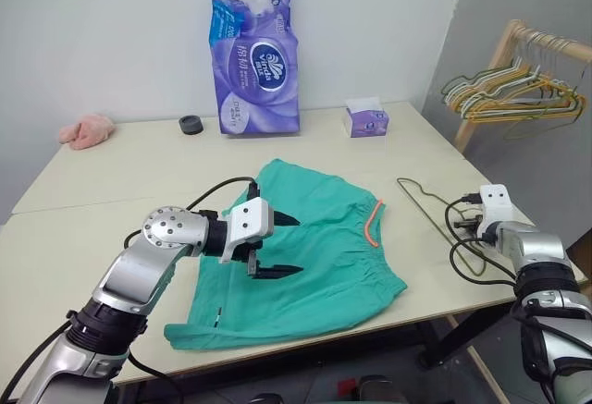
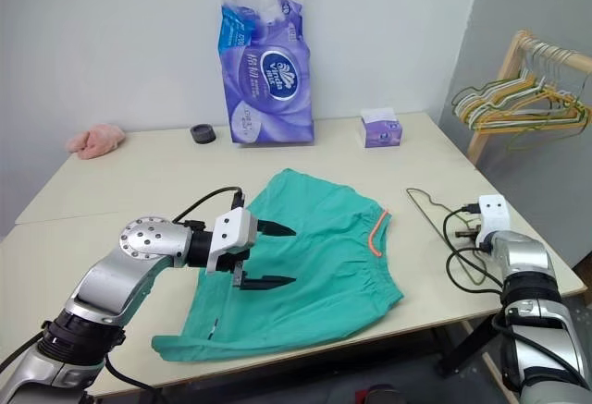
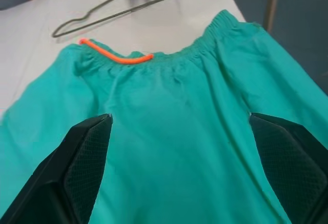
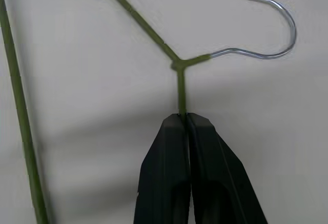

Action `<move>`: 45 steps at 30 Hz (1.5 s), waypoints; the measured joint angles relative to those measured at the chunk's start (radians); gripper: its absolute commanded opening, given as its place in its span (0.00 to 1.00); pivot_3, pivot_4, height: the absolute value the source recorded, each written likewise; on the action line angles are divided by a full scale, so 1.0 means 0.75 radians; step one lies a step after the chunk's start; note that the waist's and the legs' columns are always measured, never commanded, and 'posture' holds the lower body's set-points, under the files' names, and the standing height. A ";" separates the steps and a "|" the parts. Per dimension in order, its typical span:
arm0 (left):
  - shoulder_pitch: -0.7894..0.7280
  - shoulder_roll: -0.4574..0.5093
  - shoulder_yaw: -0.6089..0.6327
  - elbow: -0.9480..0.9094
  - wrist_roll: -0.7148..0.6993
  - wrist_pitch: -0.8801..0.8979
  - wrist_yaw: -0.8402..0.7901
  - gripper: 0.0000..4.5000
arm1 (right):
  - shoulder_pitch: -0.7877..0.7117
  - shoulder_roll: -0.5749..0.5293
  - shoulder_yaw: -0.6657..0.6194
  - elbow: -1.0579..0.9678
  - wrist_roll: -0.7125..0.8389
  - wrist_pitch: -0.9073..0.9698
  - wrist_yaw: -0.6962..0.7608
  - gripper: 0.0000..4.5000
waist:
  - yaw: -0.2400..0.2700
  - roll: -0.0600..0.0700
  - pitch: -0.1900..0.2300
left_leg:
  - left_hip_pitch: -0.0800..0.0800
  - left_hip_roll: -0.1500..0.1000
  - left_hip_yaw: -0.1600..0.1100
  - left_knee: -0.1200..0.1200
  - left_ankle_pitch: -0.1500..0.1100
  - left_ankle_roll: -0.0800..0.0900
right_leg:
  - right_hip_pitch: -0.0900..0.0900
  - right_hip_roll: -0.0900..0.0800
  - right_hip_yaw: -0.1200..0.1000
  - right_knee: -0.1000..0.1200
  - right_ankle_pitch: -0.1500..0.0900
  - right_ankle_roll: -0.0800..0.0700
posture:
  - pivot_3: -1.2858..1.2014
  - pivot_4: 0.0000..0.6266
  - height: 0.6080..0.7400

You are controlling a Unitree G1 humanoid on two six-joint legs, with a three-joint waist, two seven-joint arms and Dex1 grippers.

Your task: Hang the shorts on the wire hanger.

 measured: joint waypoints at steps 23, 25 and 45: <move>-0.301 0.052 0.252 0.486 -0.170 0.351 -0.087 1.00 | 0.222 -0.183 0.443 -1.054 -0.400 -1.048 0.269 0.00 | -0.079 0.027 0.013 | -0.017 -0.001 -0.003 0.000 0.001 -0.005 | -0.024 -0.001 0.005 0.004 -0.004 0.008 | 0.46 0.00 1.00; -0.320 0.049 0.227 0.484 -0.161 0.342 -0.105 1.00 | 0.184 -0.175 0.490 -1.080 -0.408 -1.133 0.316 0.00 | -0.075 0.026 0.013 | -0.017 -0.001 -0.004 0.000 0.001 -0.005 | -0.023 -0.001 0.004 0.003 -0.004 0.008 | 0.46 0.00 1.00; -0.179 0.082 0.103 0.281 -0.173 0.405 -0.237 0.82 | 0.106 -0.040 0.565 -1.096 -0.417 -1.309 0.455 0.00 | -0.062 0.026 0.014 | -0.018 -0.001 -0.004 0.000 0.001 -0.005 | -0.024 -0.001 0.005 0.004 -0.004 0.007 | 0.46 0.00 1.00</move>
